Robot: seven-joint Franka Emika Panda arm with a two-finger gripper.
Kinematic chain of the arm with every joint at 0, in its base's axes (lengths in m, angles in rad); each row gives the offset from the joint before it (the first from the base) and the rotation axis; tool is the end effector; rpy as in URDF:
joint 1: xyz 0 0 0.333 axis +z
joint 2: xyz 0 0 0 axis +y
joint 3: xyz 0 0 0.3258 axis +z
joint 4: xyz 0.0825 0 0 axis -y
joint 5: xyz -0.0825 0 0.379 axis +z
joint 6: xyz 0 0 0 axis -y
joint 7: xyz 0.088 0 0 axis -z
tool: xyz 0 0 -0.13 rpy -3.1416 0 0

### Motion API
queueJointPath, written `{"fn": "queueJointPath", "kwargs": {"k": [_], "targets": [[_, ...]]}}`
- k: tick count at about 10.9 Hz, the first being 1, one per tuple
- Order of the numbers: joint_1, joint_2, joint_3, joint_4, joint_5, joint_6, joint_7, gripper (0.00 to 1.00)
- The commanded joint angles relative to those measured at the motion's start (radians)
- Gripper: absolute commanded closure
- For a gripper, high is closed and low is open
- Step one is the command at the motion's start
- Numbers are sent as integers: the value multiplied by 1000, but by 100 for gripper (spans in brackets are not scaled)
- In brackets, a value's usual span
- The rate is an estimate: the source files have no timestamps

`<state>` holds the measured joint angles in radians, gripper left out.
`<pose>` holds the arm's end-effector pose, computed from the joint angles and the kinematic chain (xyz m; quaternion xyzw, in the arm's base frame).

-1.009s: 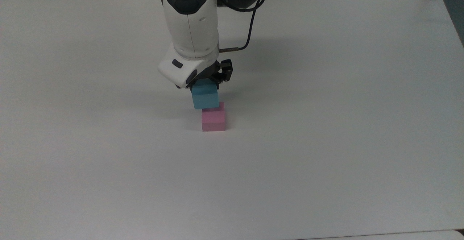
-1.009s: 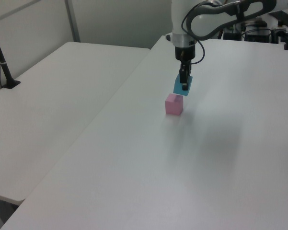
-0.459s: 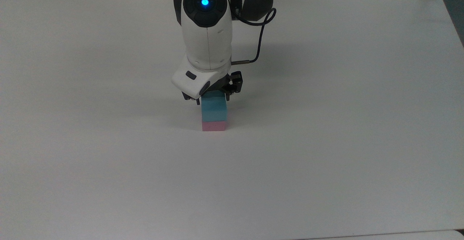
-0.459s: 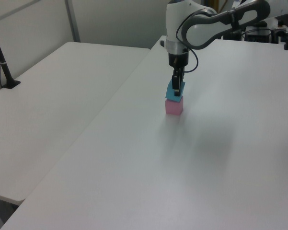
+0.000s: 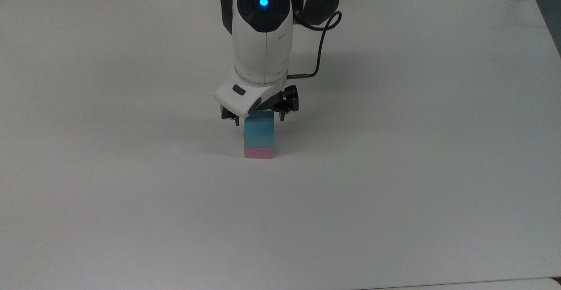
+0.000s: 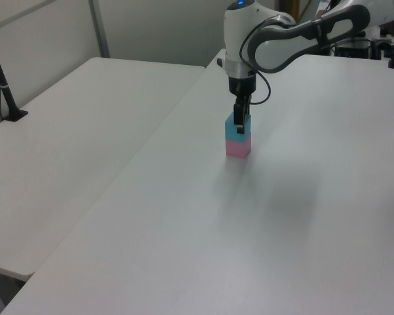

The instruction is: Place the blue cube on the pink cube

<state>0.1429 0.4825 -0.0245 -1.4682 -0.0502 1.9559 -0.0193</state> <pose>0.6909 0.0804 0.3901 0.9964 0.0795 0.0041 0.0288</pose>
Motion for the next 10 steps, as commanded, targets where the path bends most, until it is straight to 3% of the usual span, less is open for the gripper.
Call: {"fn": "queueJointPath", "kwargs": {"k": [1,5,8,10], "targets": [[-32,-146,0,-13,-2,-31,163,0],[-84,-329,-2,-18,4,-262,177,0],[-91,-507,-5,-113,3,-428,164,0],[-106,-513,-5,-122,3,-442,138,0]]}}
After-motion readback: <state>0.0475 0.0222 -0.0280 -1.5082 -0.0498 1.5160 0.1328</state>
